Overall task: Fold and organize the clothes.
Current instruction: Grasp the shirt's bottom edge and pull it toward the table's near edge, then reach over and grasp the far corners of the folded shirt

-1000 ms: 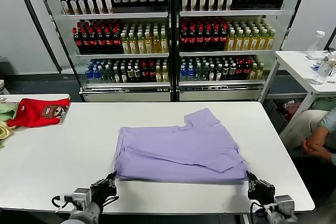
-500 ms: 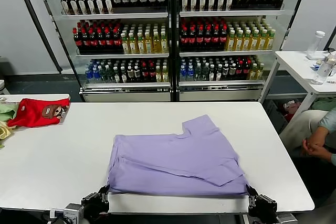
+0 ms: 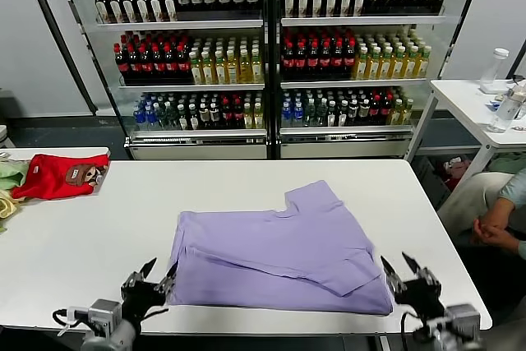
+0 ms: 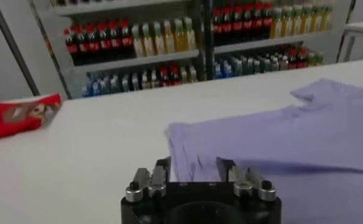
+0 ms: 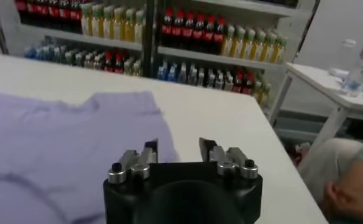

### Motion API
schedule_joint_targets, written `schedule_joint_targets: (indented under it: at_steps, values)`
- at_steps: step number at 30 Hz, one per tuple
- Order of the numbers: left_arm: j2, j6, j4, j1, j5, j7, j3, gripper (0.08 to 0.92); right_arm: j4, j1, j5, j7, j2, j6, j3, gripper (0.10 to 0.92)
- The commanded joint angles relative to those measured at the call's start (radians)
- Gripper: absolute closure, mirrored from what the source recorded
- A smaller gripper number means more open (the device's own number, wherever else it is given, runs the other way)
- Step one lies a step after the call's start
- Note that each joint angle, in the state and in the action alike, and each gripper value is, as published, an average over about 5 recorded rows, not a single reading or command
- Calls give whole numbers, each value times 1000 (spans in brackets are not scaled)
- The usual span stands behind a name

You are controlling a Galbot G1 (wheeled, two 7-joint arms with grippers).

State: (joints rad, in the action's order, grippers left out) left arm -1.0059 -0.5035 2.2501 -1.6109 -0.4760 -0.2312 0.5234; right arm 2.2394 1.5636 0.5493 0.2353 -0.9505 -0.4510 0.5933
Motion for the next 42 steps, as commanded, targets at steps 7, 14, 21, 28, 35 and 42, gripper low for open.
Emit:
schedule_joint_targets:
  at_steps: [7, 14, 21, 28, 35, 42]
  values:
    - [24, 11, -465, 537, -80, 175, -109, 209, -593, -891, 65, 67, -139, -126, -476, 218]
    - [16, -41, -658, 682, -138, 231, -150, 177, -868, -1033, 10, 55, -287, -126, -537, 203]
    - [-7, -68, -750, 738, -100, 248, -179, 177, -1032, -1083, -40, 9, -351, -110, -529, 202]
    - [-23, -38, -786, 751, -67, 259, -195, 177, -1078, -1072, -53, 8, -408, -99, -517, 202]
    - [-20, -45, -771, 736, -77, 279, -198, 177, -1097, -1061, -55, 18, -412, -93, -507, 202]
    - [-16, -51, -753, 716, -75, 289, -191, 198, -1073, -1053, -19, 58, -398, -97, -511, 224]
